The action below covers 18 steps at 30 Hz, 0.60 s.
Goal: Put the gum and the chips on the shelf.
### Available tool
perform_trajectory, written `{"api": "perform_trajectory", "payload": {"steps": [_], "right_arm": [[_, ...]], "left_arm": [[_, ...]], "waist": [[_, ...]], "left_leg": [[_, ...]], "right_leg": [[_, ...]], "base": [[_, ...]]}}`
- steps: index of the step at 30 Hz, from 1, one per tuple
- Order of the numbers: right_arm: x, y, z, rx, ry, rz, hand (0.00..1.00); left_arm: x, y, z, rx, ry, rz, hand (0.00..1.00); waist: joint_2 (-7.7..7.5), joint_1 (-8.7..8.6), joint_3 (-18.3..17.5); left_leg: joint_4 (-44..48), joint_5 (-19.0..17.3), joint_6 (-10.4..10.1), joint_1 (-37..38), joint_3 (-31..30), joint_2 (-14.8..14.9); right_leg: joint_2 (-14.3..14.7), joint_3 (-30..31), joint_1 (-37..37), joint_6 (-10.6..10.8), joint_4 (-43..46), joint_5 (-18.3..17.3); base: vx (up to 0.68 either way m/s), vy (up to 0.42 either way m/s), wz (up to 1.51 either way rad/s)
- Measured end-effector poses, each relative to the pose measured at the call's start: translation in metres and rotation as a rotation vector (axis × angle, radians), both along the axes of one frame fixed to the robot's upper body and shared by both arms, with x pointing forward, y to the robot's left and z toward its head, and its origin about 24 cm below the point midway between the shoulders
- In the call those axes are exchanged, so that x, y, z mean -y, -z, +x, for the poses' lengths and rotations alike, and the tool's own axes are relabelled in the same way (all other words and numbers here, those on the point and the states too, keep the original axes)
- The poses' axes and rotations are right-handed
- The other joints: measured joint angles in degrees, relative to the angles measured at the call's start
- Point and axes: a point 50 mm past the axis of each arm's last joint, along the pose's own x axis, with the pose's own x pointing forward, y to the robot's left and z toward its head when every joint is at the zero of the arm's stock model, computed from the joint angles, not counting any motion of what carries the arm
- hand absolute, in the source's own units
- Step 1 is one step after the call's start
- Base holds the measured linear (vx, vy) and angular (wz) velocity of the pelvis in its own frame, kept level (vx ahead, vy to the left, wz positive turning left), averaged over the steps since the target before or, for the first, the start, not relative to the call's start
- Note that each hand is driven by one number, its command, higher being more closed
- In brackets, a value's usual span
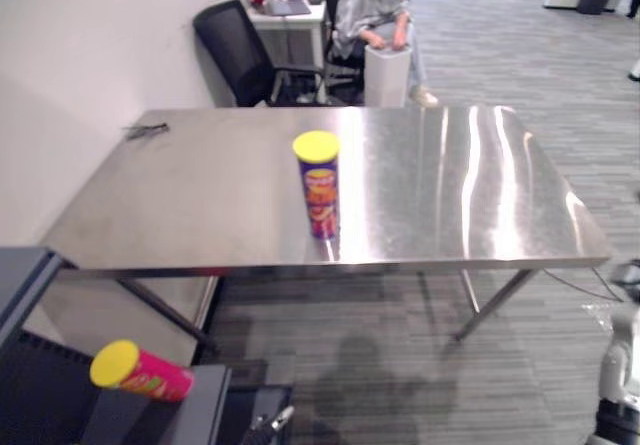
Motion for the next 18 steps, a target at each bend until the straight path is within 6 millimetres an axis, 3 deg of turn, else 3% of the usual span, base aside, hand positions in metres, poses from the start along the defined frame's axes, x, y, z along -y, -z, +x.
{"api": "perform_trajectory", "payload": {"steps": [6, 18], "right_arm": [[-0.053, 0.021, 0.038, -0.122, -0.35, -0.007, 0.0], [-0.098, 0.044, 0.077, -0.285, -0.555, 0.002, 0.0]], "left_arm": [[0.003, -0.001, 0.004, 0.015, 0.035, -0.005, 0.0], [0.002, -0.004, 0.011, 0.04, 0.031, -0.002, 0.0]], "waist": [[-0.22, 1.87, 0.2], [-0.64, 3.82, 1.2]], "left_leg": [[0.3, 0.4, 0.3, -0.1, -2.4, -0.6], [-1.5, 2.1, 0.8, 0.0, -3.6, -1.5]], "right_leg": [[-0.4, -3.1, 1.4, 0.3, -0.1, 0.2], [-1.0, -4.6, 1.6, 0.6, -0.8, 0.3]], "base": [[-0.03, -0.023, 0.23], [-0.04, -0.011, 0.05]]}}
